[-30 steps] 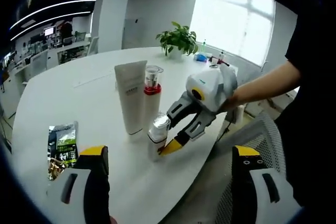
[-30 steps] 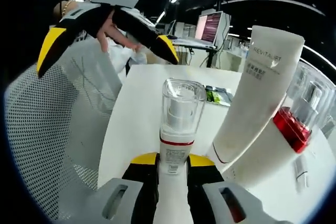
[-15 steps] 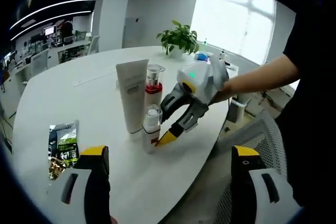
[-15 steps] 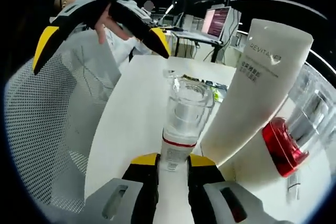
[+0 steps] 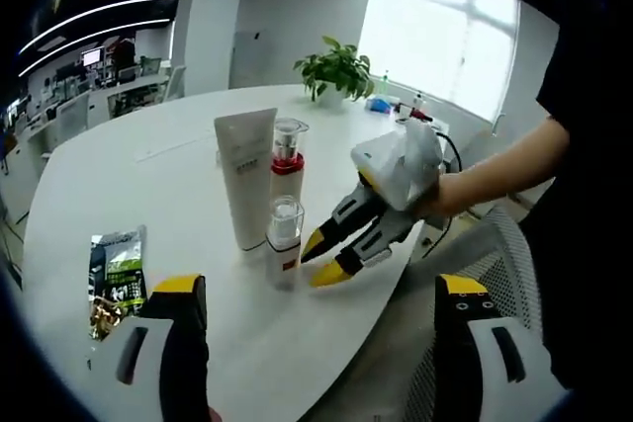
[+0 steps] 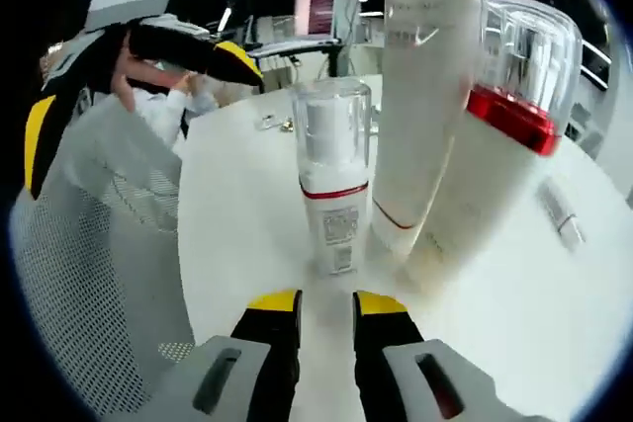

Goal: Arrange the skincare products in the storage area until every visible bottle or jar stands upright without overlapping.

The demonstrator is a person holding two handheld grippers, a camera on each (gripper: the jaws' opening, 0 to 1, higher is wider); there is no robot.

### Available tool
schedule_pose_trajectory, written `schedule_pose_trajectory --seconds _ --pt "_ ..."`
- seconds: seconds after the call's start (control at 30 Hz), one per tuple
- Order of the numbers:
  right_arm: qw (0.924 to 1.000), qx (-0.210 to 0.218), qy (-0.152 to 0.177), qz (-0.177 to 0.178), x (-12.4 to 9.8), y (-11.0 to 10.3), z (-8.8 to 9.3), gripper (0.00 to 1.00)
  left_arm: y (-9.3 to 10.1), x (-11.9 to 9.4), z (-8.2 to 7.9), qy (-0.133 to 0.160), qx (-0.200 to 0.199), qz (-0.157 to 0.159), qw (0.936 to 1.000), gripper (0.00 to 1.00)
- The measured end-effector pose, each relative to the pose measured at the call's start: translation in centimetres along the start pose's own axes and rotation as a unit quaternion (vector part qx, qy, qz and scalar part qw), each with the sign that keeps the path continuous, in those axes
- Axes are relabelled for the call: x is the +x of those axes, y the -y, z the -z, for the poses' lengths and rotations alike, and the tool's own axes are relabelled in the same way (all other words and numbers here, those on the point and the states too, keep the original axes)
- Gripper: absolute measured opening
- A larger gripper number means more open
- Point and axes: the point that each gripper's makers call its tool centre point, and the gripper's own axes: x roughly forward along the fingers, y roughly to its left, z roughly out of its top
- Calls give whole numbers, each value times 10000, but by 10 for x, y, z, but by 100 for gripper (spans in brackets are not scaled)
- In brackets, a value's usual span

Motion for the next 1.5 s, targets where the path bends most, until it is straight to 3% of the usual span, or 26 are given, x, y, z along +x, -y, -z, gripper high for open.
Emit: schedule_pose_trajectory --seconds 0.07,0.13,0.17,0.23,0.27,0.43,0.73,1.27,1.43,1.5 --pt "9987 489 125 17 -1 -10 -6 7 -1 1 0 -6 4 -2 10000 88" --pt "9995 282 16 -109 -3 -16 -10 9 -1 1 0 -6 5 0 10000 88" --pt "9992 399 16 -60 -3 -12 -14 8 0 1 0 -2 8 3 10000 88" --pt "9946 993 61 -287 0 -17 -18 2 1 1 1 -20 24 4 10000 88" --pt "9938 1068 81 -290 2 -16 -19 0 0 1 1 -31 32 -6 10000 88" --pt "9945 1042 -122 1 9 -10 -13 6 0 0 3 -52 58 -47 10000 87" --pt "9938 1064 -104 308 15 1 -16 8 -2 -4 7 -73 12 -119 9999 87" --pt "9936 1036 -44 443 14 6 -18 9 -5 -3 11 -89 -10 -116 9999 87" --pt "9951 895 -1 429 11 3 -17 10 0 12 16 -142 -124 207 9996 85" --pt "9957 830 28 410 10 3 -18 8 2 25 23 -224 -119 489 9985 77"
